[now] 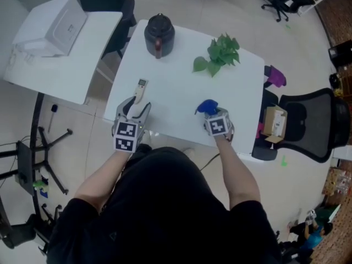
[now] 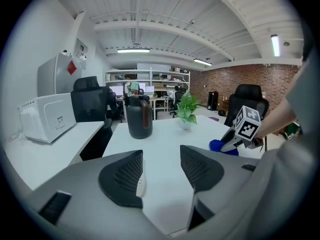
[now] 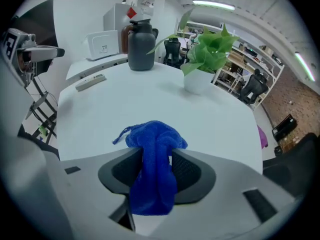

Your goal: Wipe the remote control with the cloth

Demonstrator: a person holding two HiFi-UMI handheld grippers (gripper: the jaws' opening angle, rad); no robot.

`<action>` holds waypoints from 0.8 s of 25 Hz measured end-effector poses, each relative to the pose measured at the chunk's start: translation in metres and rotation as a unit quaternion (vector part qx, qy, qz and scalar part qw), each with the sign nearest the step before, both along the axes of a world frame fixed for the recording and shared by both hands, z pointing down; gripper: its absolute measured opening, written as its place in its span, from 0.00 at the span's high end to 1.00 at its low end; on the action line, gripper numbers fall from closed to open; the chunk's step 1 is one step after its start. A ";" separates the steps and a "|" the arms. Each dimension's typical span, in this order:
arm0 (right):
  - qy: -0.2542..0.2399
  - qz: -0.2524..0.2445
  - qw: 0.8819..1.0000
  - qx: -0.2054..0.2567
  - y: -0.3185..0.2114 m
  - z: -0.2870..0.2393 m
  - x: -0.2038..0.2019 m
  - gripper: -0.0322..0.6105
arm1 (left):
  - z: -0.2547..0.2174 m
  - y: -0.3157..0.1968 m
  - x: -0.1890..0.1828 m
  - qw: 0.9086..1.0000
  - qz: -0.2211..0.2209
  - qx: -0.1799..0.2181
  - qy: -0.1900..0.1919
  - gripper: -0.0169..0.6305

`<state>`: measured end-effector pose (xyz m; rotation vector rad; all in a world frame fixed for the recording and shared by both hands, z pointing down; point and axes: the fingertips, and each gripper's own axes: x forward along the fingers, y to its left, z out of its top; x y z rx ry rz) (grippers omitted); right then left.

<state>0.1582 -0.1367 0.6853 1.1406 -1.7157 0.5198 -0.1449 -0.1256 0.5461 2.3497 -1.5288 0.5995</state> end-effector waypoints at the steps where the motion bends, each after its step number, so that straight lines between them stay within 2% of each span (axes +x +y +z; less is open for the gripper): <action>1: -0.009 0.007 1.000 0.011 -0.001 -0.008 0.001 0.63 | -0.003 0.000 0.001 1.000 0.002 0.004 0.000 0.60; 4: -0.065 0.020 0.994 0.086 -0.007 -0.056 -0.009 0.62 | -0.018 0.000 0.005 1.000 0.013 0.018 0.004 0.60; 8: -0.167 -0.018 0.971 0.171 0.001 -0.149 -0.067 0.62 | -0.048 0.005 0.025 0.998 0.053 0.045 0.011 0.61; 12: -0.250 -0.048 0.944 0.209 0.019 -0.213 -0.119 0.70 | -0.080 0.014 0.051 0.991 0.103 0.081 0.017 0.75; 16: -0.281 -0.067 0.929 0.229 0.033 -0.242 -0.142 0.78 | -0.106 0.022 0.071 0.985 0.136 0.101 0.033 0.85; 20: -0.285 -0.080 0.922 0.248 0.039 -0.254 -0.153 0.88 | -0.116 0.030 0.083 0.978 0.168 0.122 0.025 0.95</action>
